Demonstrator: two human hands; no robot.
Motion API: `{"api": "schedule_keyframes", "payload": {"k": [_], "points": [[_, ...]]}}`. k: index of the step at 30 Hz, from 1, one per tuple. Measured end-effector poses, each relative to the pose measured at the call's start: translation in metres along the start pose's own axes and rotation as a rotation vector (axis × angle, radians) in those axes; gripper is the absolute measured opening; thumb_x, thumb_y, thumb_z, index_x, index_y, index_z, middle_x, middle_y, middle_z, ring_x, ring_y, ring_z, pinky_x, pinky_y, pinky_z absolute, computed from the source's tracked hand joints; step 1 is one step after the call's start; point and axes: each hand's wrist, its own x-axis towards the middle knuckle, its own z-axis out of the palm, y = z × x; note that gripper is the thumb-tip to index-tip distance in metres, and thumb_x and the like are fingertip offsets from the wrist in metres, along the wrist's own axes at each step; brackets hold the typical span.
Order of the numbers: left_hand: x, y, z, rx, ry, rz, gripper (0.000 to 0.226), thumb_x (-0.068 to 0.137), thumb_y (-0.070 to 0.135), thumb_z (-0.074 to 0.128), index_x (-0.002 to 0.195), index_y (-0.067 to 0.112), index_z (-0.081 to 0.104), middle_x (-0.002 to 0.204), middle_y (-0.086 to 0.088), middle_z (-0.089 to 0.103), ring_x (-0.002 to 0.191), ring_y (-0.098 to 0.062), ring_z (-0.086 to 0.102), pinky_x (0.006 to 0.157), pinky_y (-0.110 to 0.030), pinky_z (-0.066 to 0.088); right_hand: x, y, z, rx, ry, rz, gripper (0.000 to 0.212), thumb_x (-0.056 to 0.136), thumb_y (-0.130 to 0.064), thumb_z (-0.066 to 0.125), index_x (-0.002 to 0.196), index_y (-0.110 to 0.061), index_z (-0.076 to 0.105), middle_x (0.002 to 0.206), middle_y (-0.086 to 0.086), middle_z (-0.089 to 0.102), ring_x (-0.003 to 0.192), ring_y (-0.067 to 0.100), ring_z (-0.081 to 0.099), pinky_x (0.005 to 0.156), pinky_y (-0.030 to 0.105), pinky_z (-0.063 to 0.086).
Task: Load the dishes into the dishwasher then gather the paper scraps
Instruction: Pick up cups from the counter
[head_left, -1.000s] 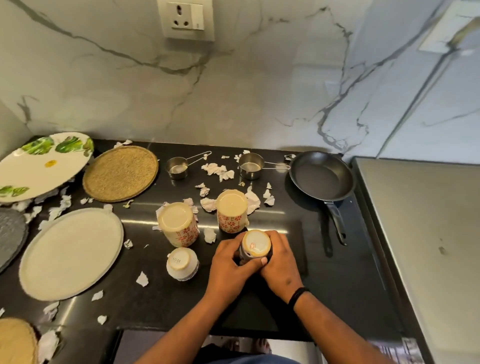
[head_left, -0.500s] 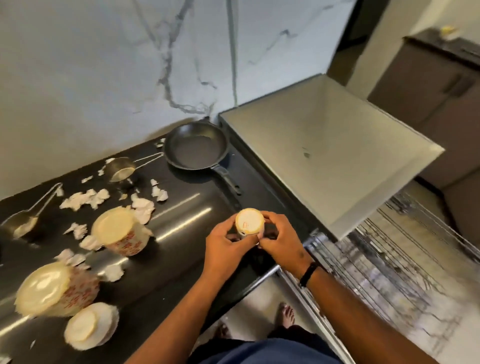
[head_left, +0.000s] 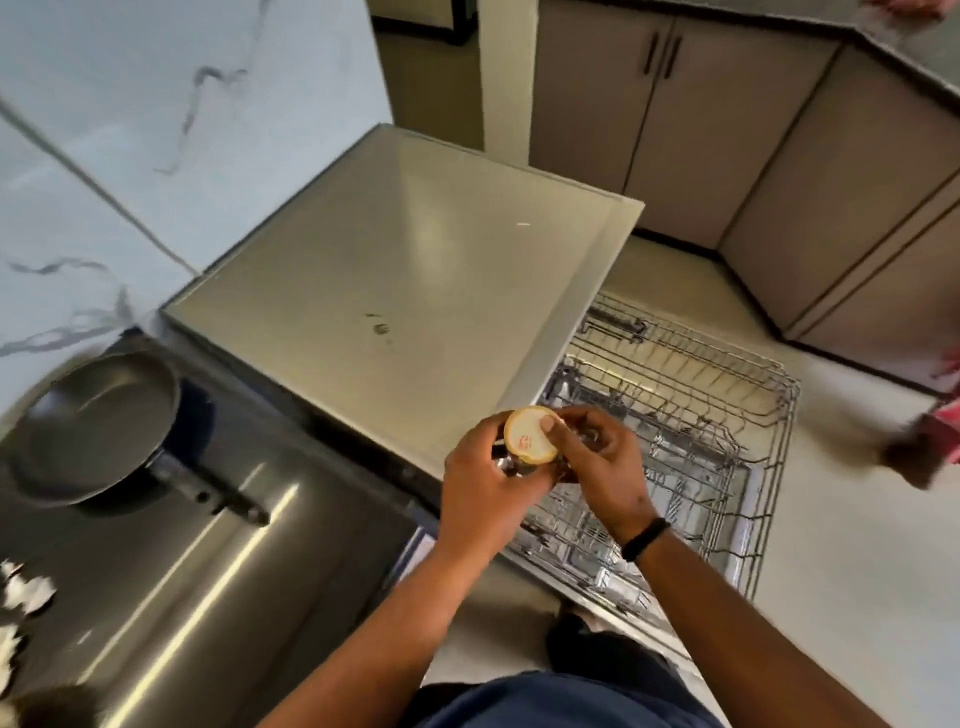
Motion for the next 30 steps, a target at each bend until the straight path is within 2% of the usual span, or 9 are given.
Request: {"api": "schedule_keyframes", "payload": {"k": [3,8,11,14,19,22,25,27,30], "points": [[0.031,0.008,0.054,0.116,-0.083,0.025,0.047,0.068,0.030,0.089,0.108,0.035,0.066,0.095,0.015,0.072,0.088,-0.005,0.070,0.072,-0.031,0.061,0.030,0.015,-0.048,0.048,0.056,0.036,0.044,0.074,-0.048,0.083,0.103,-0.017,0.070,0.099,0.004,0.074,0.091,0.023,0.073,0.071,0.045,0.062],[0.080,-0.009,0.129,0.309,-0.232,-0.041,0.053,0.069,0.032,0.088,0.115,0.027,0.062,0.095,0.012,0.069,0.078,0.000,0.065,0.063,-0.020,0.054,0.081,0.066,-0.104,0.095,0.070,0.210,0.042,0.073,-0.037,0.085,0.105,-0.014,0.070,0.103,0.007,0.074,0.094,0.025,0.073,0.078,0.049,0.062],[0.111,-0.039,0.160,0.362,-0.358,-0.135,0.064,0.069,0.018,0.090,0.126,0.020,0.062,0.102,0.010,0.068,0.082,0.002,0.065,0.062,-0.008,0.048,0.112,0.110,-0.123,0.102,0.057,0.339,0.066,0.058,-0.052,0.091,0.108,-0.013,0.072,0.098,0.009,0.076,0.092,0.028,0.074,0.082,0.049,0.061],[0.140,-0.075,0.182,0.430,-0.451,-0.239,0.074,0.073,0.007,0.085,0.140,0.020,0.055,0.112,0.006,0.063,0.087,-0.003,0.062,0.059,-0.006,0.046,0.142,0.149,-0.123,0.076,-0.011,0.483,0.088,0.047,-0.062,0.087,0.113,-0.007,0.071,0.092,0.006,0.077,0.081,0.018,0.075,0.074,0.034,0.061],[0.174,-0.144,0.203,0.585,-0.435,-0.376,0.074,0.075,0.003,0.082,0.141,0.022,0.054,0.123,-0.006,0.065,0.102,-0.021,0.062,0.064,-0.017,0.044,0.183,0.211,-0.101,-0.008,-0.103,0.654,0.056,0.058,-0.061,0.086,0.082,-0.012,0.077,0.075,0.002,0.077,0.081,0.025,0.075,0.082,0.047,0.061],[0.186,-0.174,0.209,0.660,-0.396,-0.422,0.069,0.080,0.001,0.079,0.140,0.020,0.052,0.123,-0.006,0.065,0.099,-0.021,0.061,0.065,-0.022,0.051,0.198,0.237,-0.083,-0.077,-0.078,0.711,0.057,0.062,-0.064,0.083,0.081,-0.011,0.076,0.071,-0.003,0.074,0.066,0.013,0.067,0.064,0.032,0.059],[0.193,-0.198,0.211,0.713,-0.344,-0.483,0.063,0.082,0.003,0.079,0.137,0.015,0.051,0.117,-0.005,0.064,0.097,-0.024,0.064,0.070,-0.030,0.058,0.210,0.251,-0.070,-0.128,-0.081,0.740,0.048,0.069,-0.058,0.083,0.074,-0.012,0.070,0.064,-0.006,0.063,0.057,0.007,0.052,0.045,0.017,0.037],[0.196,-0.213,0.212,0.727,-0.318,-0.502,0.064,0.080,0.002,0.080,0.137,0.013,0.051,0.119,-0.007,0.065,0.097,-0.022,0.063,0.066,-0.024,0.054,0.217,0.263,-0.064,-0.124,-0.073,0.749,0.044,0.068,-0.054,0.086,0.071,-0.015,0.063,0.060,-0.005,0.055,0.055,0.009,0.046,0.039,0.014,0.032],[0.199,-0.224,0.215,0.764,-0.314,-0.502,0.066,0.081,0.003,0.080,0.139,0.014,0.051,0.123,-0.008,0.065,0.101,-0.022,0.063,0.065,-0.019,0.047,0.222,0.272,-0.059,-0.125,-0.045,0.769,0.044,0.067,-0.048,0.089,0.067,-0.017,0.058,0.058,-0.002,0.046,0.056,0.013,0.038,0.046,0.022,0.031]]}}
